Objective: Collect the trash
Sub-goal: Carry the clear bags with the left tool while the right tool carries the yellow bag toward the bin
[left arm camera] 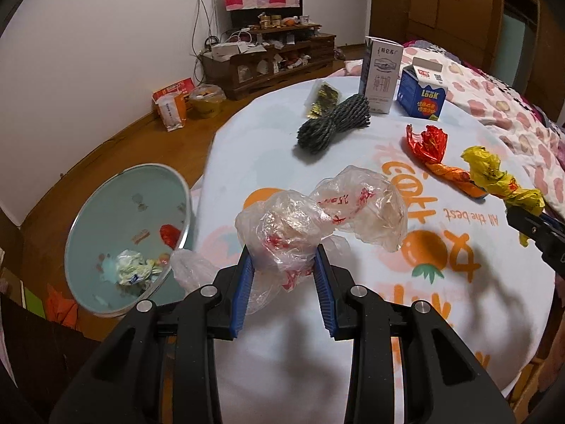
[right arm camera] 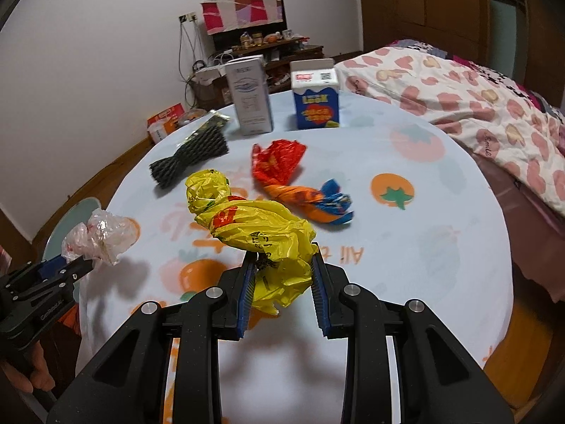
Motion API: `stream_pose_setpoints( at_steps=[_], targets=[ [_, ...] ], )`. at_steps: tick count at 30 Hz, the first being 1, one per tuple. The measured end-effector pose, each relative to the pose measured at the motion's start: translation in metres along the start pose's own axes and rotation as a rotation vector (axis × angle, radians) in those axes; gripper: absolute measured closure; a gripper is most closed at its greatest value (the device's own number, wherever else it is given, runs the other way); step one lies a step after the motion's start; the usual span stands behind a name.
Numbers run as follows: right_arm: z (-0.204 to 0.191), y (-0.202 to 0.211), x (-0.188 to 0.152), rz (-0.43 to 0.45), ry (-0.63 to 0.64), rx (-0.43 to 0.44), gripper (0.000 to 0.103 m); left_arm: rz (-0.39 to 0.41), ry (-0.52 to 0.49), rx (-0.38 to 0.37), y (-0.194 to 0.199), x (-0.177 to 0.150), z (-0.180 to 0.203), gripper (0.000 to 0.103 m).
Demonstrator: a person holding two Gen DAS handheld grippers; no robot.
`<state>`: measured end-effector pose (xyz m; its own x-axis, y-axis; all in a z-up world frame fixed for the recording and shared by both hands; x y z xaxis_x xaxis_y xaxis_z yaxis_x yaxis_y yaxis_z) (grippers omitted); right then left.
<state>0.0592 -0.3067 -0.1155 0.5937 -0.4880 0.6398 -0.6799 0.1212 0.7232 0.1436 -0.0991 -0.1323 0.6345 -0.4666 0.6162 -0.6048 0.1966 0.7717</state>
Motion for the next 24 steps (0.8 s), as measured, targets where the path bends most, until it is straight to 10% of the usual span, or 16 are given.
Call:
stream_pose_setpoints(
  at_steps=[24],
  targets=[
    [0.006,0.012,-0.031,-0.02,-0.019,-0.043,0.073,0.004,0.005,-0.021,0.017,-0.022,0.001,0.069]
  ],
)
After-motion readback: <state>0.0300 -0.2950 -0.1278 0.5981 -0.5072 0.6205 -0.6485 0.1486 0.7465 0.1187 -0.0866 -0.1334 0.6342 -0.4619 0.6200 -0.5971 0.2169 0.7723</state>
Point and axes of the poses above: each gripper's, at about its wrist camera, not at the fingertips, and y roughly against the way its jaws point, z to its right, x to its top, the point moved 9 cm from there along -y, roughly the way its jaws point, and after that the axes turned 10 degrees about -y, right-handed, at the moved point
